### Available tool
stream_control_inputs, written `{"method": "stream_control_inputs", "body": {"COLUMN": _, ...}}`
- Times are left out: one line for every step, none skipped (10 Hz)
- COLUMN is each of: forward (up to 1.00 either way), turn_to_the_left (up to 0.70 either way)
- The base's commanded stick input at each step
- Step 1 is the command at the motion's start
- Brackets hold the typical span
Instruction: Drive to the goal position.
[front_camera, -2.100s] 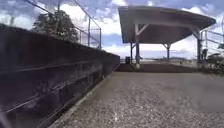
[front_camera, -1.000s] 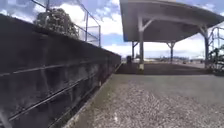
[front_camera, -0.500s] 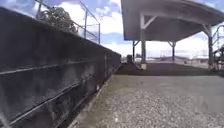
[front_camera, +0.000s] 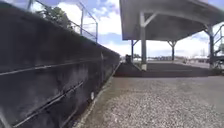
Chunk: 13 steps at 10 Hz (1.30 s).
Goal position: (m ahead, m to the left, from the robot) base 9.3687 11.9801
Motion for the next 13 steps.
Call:
{"method": "stream_control_inputs", "body": {"forward": 0.7, "turn_to_the_left": -0.3}}
{"method": "stream_control_inputs", "body": {"forward": 0.7, "turn_to_the_left": -0.27}}
{"method": "stream_control_inputs", "body": {"forward": 0.7, "turn_to_the_left": -0.26}}
{"method": "stream_control_inputs", "body": {"forward": 0.7, "turn_to_the_left": -0.26}}
{"method": "stream_control_inputs", "body": {"forward": 0.7, "turn_to_the_left": -0.27}}
{"method": "stream_control_inputs", "body": {"forward": 0.7, "turn_to_the_left": -0.27}}
{"method": "stream_control_inputs", "body": {"forward": 0.7, "turn_to_the_left": -0.29}}
{"method": "stream_control_inputs", "body": {"forward": 0.7, "turn_to_the_left": -0.26}}
{"method": "stream_control_inputs", "body": {"forward": 0.7, "turn_to_the_left": -0.01}}
{"method": "stream_control_inputs", "body": {"forward": 0.7, "turn_to_the_left": 0.0}}
{"method": "stream_control_inputs", "body": {"forward": 0.7, "turn_to_the_left": 0.0}}
{"method": "stream_control_inputs", "body": {"forward": 0.7, "turn_to_the_left": 0.0}}
{"method": "stream_control_inputs", "body": {"forward": 0.7, "turn_to_the_left": 0.0}}
